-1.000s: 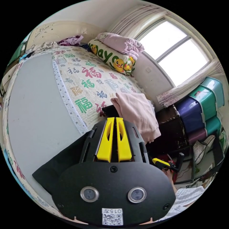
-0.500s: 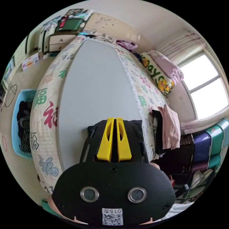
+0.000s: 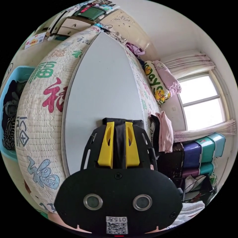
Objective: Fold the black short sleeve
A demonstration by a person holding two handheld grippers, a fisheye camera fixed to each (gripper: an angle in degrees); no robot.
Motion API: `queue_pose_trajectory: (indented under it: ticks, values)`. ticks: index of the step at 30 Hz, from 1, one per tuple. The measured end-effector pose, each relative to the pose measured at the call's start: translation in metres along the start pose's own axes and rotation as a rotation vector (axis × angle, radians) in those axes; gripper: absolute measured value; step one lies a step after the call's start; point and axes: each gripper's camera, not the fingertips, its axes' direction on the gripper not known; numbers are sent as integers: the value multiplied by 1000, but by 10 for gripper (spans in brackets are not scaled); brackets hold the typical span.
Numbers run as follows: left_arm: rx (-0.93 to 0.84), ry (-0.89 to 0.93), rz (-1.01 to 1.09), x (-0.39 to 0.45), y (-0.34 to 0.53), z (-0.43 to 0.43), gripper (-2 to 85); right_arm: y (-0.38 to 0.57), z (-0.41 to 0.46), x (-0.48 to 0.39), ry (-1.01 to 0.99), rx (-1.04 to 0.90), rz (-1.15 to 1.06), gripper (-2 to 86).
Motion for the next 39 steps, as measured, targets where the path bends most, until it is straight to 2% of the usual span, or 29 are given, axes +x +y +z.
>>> queue_pose_trajectory:
  ticks: [2,8,12,15,17,19,25,30,39]
  values:
    - [-56,-6,12,5,-4,27,46,3,2,4,3,0,10,-1]
    - [-41,-51,88,22,-12,49,-6,8,6,13,-10,3,14,-1]
    - [14,-68,110,27,-19,46,-5,4,5,15,-31,17,0,-1]
    - [-54,-94,141,30,-22,59,8,1,4,22,-48,17,4,-1]
    - [-137,-144,185,31,-16,83,50,0,5,32,-69,19,18,-1]
    - [-160,-180,222,34,-9,100,43,0,8,40,-79,13,31,-1]
    - [-54,-181,246,50,-7,114,-2,2,7,46,-38,15,14,-1]
    - [14,-191,270,71,-19,117,-6,-7,0,48,-103,69,15,-1]
    - [-84,-384,256,72,-32,181,-7,-45,73,51,35,-95,-13,-1]
